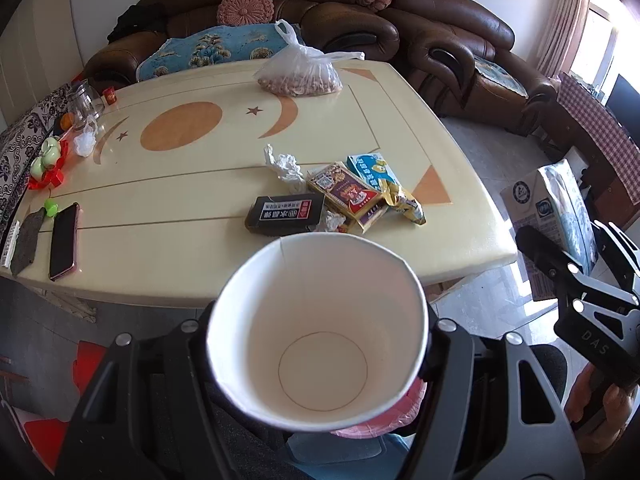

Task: Collect trash
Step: 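Carry the red cup and milk carton with both tools over the pink bin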

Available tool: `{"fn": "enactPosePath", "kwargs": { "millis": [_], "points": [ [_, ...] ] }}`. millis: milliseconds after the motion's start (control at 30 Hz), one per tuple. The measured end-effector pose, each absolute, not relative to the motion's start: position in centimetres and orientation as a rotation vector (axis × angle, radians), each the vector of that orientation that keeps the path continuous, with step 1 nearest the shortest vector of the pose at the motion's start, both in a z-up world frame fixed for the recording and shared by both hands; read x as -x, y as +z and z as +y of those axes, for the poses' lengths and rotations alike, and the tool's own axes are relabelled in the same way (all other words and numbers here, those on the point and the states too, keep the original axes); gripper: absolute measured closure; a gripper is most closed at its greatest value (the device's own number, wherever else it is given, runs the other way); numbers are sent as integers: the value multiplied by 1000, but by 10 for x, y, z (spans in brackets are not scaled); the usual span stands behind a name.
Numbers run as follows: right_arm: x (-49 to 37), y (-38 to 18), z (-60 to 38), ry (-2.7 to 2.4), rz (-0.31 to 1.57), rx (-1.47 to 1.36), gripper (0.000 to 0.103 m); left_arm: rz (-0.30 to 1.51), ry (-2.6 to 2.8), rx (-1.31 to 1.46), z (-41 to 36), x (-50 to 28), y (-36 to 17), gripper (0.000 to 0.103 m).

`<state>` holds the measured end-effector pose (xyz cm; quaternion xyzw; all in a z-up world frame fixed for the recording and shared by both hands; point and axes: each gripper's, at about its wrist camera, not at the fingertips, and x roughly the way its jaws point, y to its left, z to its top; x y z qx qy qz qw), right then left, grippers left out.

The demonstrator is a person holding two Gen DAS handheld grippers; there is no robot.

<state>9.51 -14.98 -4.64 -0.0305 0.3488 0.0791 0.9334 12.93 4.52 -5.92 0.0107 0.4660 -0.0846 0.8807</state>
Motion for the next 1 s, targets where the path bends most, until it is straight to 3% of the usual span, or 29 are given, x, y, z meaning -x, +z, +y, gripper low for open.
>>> {"fn": "enactPosePath", "kwargs": {
  "millis": [467,1000],
  "points": [
    [-51,-76,-140,161,774,63,37,1029,-236,-43,44,-85,-107,38],
    [-53,-161,-140,155,951,18,37,1213,-351,-96,17,-76,-200,38]
  ]
}}
